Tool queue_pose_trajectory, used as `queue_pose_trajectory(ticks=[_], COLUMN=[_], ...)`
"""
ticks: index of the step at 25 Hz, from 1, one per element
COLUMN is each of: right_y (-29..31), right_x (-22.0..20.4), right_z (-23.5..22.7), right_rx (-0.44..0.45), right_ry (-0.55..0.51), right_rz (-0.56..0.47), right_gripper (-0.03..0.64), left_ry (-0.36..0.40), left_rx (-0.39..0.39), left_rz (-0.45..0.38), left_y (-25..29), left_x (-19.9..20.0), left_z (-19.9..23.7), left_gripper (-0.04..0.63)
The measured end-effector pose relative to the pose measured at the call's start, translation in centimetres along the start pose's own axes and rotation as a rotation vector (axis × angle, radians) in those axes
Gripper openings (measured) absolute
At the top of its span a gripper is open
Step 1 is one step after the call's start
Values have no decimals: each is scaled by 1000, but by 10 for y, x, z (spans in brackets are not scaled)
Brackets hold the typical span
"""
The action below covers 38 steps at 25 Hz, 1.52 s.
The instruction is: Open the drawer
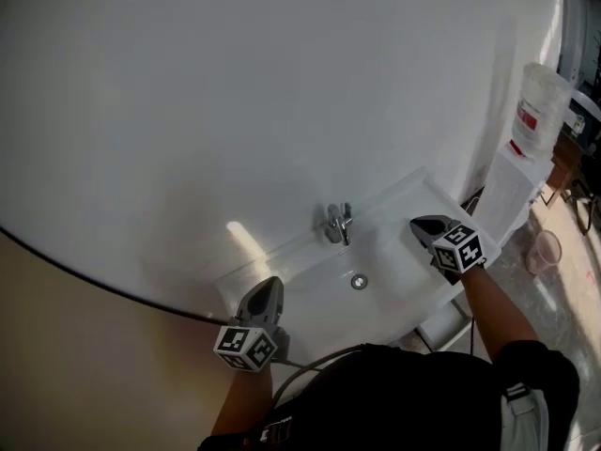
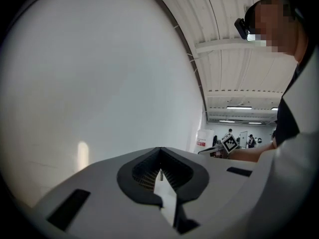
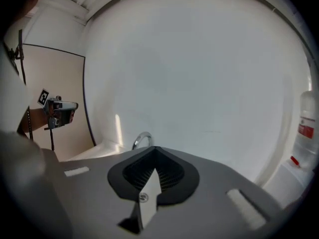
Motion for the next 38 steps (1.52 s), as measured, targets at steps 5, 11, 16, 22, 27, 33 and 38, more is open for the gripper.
queue_pose_trajectory(ticks=[5, 11, 16, 22, 27, 33, 38], right_y=[51, 92, 105, 111, 111, 107, 106], right_x=[41, 69, 75, 69, 71, 62, 60], right_z=[80, 179, 238, 268, 266, 257, 249], right_rx=[167, 333, 403, 437, 438, 438, 428], right_ry=[-26, -40, -79, -70, -53, -54, -69], right_rz=[-37, -71, -102, -106, -111, -104, -114], right_gripper=[0, 1, 0, 0, 0, -2, -2], left_ry=[1, -25, -31, -38, -43, -35, -35], left_rx=[196, 359, 439, 486, 476, 426, 403], left_rz=[-31, -61, -71, -73, -76, -77, -70], left_y=[-79, -159, -204, -238, -234, -212, -204], left_x=[6, 4, 0, -2, 4, 7, 6], left_z=[38, 61, 64, 70, 77, 75, 74], left_gripper=[0, 0, 0, 0, 0, 0, 0])
Point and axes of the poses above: the fingertips, and each gripper's own axes: y forward along the fingers, z to its left, x out of its top, the point moved 1 cm from there along -y, backward along the fingers, and after that the axes turned 8 degrees about -x, right-handed, at the moved point
